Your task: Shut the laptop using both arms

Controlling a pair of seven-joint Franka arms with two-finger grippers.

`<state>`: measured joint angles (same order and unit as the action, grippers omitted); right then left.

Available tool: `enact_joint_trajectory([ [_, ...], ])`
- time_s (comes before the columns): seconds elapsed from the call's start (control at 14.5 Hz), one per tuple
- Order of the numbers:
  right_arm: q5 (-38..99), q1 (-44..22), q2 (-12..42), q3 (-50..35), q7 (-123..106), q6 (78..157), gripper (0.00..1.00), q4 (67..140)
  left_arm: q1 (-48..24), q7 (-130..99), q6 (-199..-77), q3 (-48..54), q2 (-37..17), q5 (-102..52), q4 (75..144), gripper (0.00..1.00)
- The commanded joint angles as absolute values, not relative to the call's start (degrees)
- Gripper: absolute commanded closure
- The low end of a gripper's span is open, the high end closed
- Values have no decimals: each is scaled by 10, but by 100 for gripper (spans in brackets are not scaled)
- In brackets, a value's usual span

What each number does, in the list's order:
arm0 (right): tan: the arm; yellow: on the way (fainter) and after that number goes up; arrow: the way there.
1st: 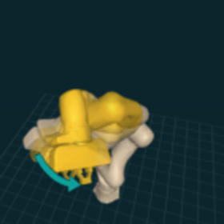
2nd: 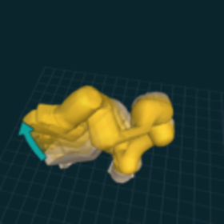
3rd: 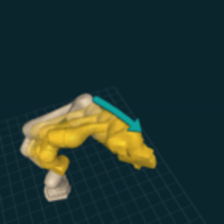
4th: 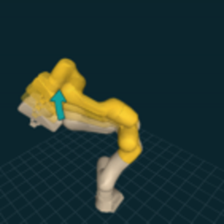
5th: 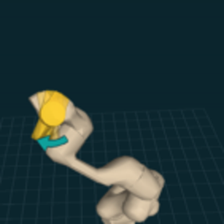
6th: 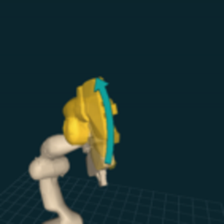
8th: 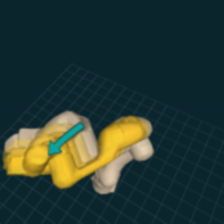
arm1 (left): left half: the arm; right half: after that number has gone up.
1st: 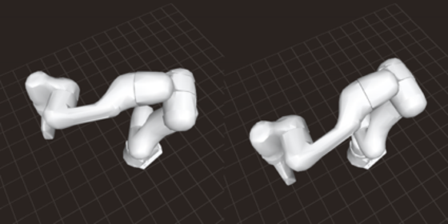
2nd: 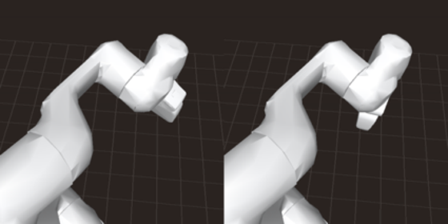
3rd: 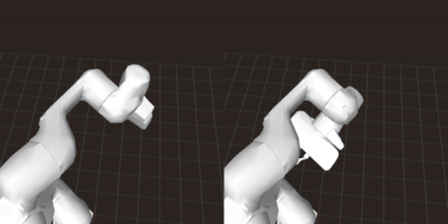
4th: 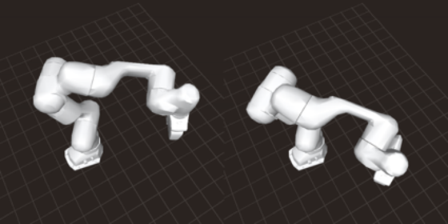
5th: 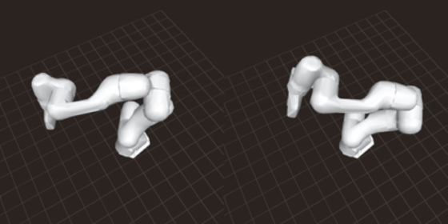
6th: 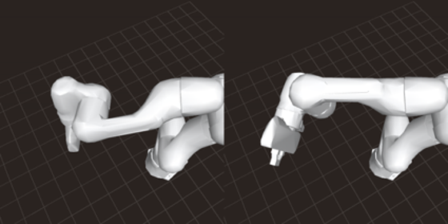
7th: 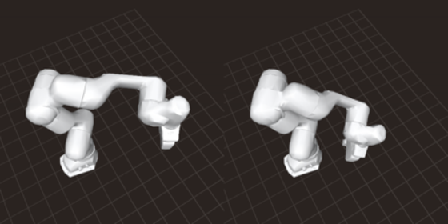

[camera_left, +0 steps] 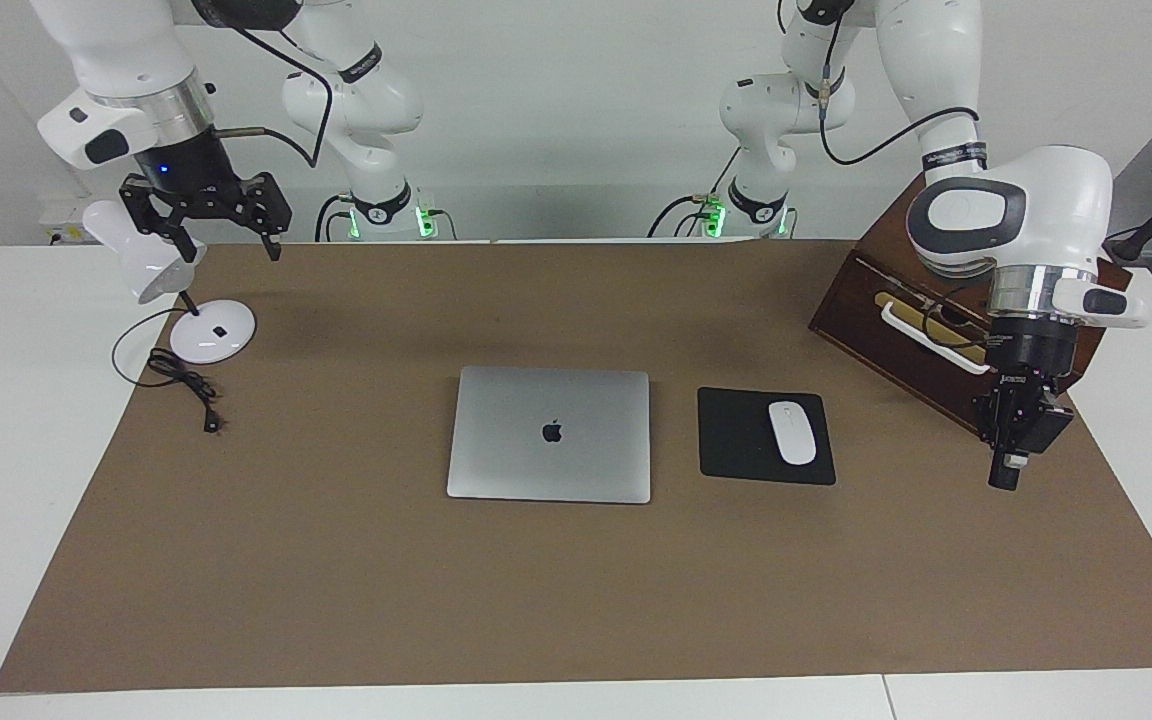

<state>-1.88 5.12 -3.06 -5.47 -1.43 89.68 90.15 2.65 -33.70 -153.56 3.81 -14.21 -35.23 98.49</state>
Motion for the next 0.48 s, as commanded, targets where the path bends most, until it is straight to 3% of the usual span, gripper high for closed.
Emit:
enact_joint_trajectory([
  [0.0,-4,63,-50,-63,-18,891,0,925,34,-338,-1424,24,-150,-254,944,100],
  [0.21,-4,63,-52,-64,-18,891,0,926,40,-333,-1277,24,-123,-105,929,100],
  [0.42,-4,63,-52,-64,-18,891,0,926,39,-307,-1150,23,-85,-67,936,100],
])
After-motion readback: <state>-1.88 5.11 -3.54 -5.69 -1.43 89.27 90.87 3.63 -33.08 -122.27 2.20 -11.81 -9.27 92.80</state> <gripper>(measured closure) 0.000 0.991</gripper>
